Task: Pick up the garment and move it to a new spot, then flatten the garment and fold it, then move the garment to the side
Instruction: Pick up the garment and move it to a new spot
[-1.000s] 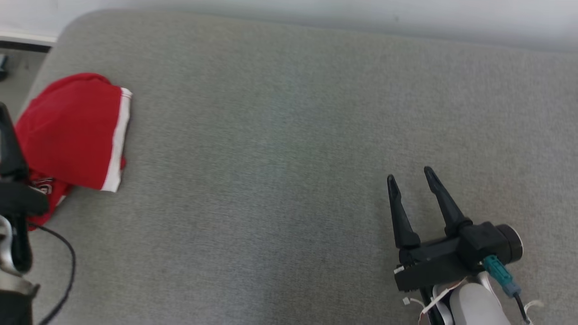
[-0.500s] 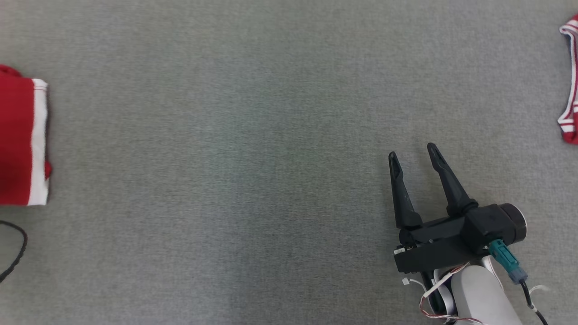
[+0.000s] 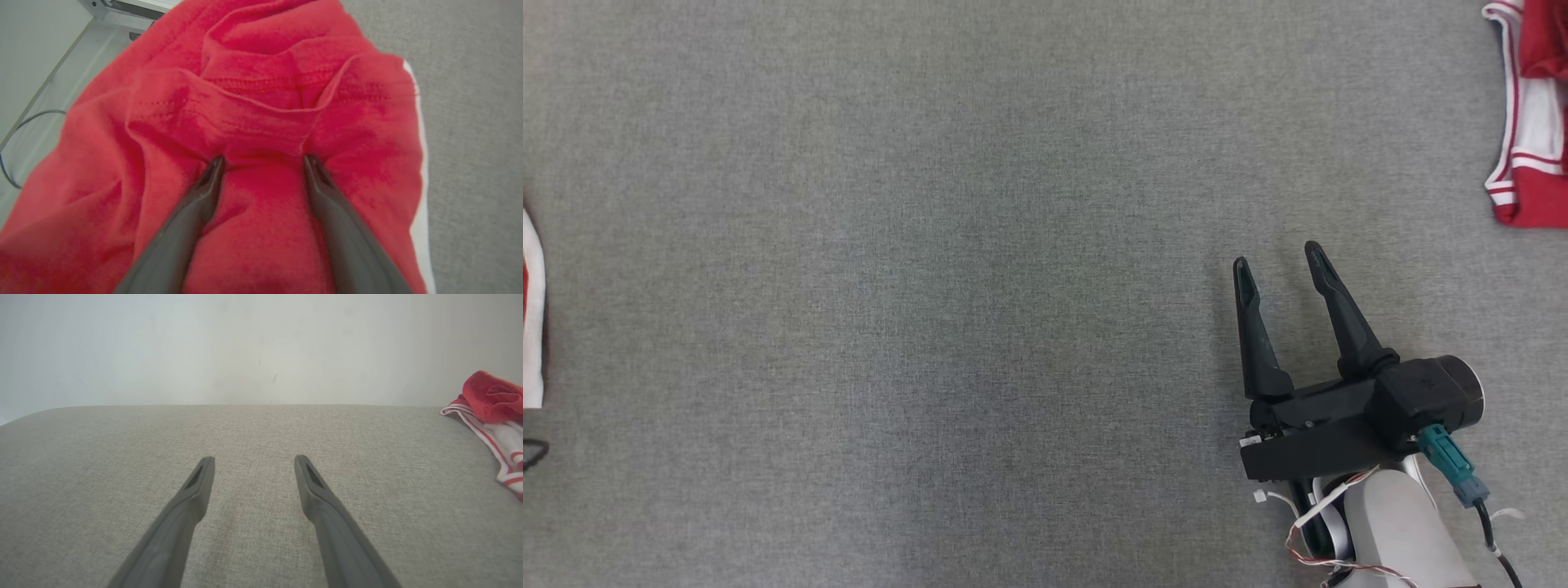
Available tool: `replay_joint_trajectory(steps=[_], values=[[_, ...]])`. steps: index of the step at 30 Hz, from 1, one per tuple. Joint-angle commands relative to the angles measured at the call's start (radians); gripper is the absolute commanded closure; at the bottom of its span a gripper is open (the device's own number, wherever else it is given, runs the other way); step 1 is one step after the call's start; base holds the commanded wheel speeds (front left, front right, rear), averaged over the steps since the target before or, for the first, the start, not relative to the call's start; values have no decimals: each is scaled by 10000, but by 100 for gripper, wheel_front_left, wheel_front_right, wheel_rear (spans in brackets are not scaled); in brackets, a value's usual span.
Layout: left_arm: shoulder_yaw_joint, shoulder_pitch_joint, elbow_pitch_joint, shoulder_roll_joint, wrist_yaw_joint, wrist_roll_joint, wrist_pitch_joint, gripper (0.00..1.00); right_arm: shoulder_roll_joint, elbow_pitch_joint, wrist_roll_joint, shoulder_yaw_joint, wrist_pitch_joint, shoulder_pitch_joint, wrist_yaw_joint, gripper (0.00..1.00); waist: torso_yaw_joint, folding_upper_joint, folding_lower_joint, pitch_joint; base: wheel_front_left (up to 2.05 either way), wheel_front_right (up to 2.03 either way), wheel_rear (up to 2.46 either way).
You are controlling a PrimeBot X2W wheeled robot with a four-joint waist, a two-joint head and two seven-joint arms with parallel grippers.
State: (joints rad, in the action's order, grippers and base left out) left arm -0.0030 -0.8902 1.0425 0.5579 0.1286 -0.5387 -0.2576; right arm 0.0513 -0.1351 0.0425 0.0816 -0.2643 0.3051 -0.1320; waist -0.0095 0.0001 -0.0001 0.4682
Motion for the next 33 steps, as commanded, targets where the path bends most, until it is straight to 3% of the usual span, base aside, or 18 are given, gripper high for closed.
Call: replay_joint_trajectory(steps=[1,2,3,20,30,33], values=[[-178,194,246,-255,24,-1,-226,23,-22,26,22,14,1,-59,21,0,-41,-1,1,-87,0,0,0],[-199,184,285,-223,24,-13,-204,79,-22,27,17,25,1,-77,21,0,-58,-1,1,-125,0,0,0],[-238,185,323,-205,19,6,-172,100,-22,23,20,31,1,-99,21,0,-75,-1,1,-173,0,0,0],[-1311,-479,-928,-105,18,185,2117,100,-20,-219,76,-425,1,-788,21,0,181,-1,1,-1717,0,0,0],[-2110,-750,-2637,-124,15,187,2578,100,-22,-283,349,-500,1,-1155,21,0,-34,-1,1,-2440,0,0,0],[-2195,-679,-3304,-379,9,-71,2544,100,-20,-326,427,-478,1,-1259,21,0,-283,-1,1,-2622,0,0,0]])
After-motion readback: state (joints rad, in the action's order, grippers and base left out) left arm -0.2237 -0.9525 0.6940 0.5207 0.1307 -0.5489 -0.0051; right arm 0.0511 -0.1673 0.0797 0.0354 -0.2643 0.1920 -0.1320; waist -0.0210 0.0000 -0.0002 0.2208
